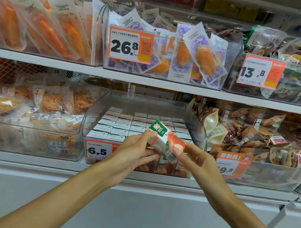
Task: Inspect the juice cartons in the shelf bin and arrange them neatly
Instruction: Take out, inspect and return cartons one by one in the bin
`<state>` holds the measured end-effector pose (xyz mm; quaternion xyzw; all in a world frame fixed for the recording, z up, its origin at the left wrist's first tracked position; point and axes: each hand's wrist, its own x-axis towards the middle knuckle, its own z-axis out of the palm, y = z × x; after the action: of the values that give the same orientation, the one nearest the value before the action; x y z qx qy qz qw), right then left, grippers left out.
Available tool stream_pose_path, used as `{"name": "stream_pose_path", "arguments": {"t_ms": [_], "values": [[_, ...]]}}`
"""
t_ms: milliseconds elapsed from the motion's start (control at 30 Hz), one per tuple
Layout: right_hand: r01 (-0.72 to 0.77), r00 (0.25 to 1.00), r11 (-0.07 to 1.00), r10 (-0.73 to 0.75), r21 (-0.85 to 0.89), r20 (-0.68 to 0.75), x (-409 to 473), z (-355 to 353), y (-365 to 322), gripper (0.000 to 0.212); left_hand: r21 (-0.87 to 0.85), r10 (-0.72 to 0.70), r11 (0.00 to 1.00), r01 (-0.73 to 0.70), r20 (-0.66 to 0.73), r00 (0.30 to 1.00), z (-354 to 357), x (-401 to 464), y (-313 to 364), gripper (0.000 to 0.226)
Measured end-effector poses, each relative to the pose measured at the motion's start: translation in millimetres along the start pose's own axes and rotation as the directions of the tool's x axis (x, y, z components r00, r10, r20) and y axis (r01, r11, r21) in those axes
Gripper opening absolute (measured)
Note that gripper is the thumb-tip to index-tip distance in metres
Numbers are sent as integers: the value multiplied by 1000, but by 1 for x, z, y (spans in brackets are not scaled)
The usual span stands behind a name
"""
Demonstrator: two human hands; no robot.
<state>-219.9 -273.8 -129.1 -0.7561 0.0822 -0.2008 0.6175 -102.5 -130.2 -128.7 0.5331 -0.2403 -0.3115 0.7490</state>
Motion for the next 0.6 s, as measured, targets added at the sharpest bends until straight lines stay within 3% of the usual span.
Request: {"name": "stream_pose_path", "arguments": {"t_ms": [100,167,233,333,600], "values": [[140,986,981,-150,-132,-72,0,0,1,44,222,144,965,-140,-5,990,1,-2,1,14],[212,969,946,-237,-246,-76,0,-4,3,43,406,298,860,-310,95,950,4,-6,1,24],[274,950,900,-308,-338,-49,1,-9,4,48,485,372,774,-408,173,912,9,-11,-1,40],[338,925,836,-381,-432,-13,2,-13,5,48,562,423,691,-455,196,884,14,-16,-3,49],[386,898,826,-438,-410,-38,4,-17,8,39,639,487,558,-530,265,832,18,-18,-4,55]]}}
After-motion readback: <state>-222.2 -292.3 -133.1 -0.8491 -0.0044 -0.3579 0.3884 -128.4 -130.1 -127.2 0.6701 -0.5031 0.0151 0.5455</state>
